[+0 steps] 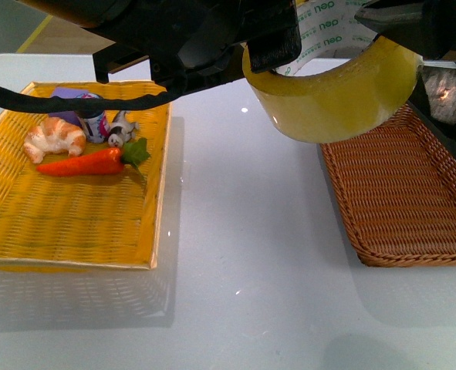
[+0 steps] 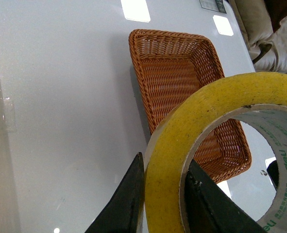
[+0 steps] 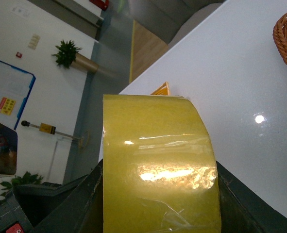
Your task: Move tape to another basket
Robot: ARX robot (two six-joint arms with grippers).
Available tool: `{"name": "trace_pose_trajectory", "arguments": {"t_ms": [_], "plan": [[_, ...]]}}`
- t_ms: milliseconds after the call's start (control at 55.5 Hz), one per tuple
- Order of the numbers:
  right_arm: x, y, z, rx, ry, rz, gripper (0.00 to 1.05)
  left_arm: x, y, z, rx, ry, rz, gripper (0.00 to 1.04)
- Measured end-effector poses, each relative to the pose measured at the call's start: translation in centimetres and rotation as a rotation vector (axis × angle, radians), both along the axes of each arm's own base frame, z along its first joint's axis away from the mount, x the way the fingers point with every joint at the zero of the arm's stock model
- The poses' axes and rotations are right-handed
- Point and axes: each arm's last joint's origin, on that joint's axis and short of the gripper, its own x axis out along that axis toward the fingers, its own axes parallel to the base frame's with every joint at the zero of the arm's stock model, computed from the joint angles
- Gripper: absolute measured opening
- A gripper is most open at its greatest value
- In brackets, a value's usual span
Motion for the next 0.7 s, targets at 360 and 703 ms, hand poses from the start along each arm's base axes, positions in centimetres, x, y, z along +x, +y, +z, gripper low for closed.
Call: {"name": "trace_pose_trajectory", "arguments": {"t_ms": [360,703], "plan": [[0.0,0.0,0.0,0.011,0.001,0.004,0.47,0.0,0.0,0.4,-0.026,-0.010,-0.020,0.62],[-0.1,-1.6,-0.3,0.015,0.010,-0.056,0.47,-0.4,2.5,2.1,-0.032,-0.138,0.052,0.96]]}}
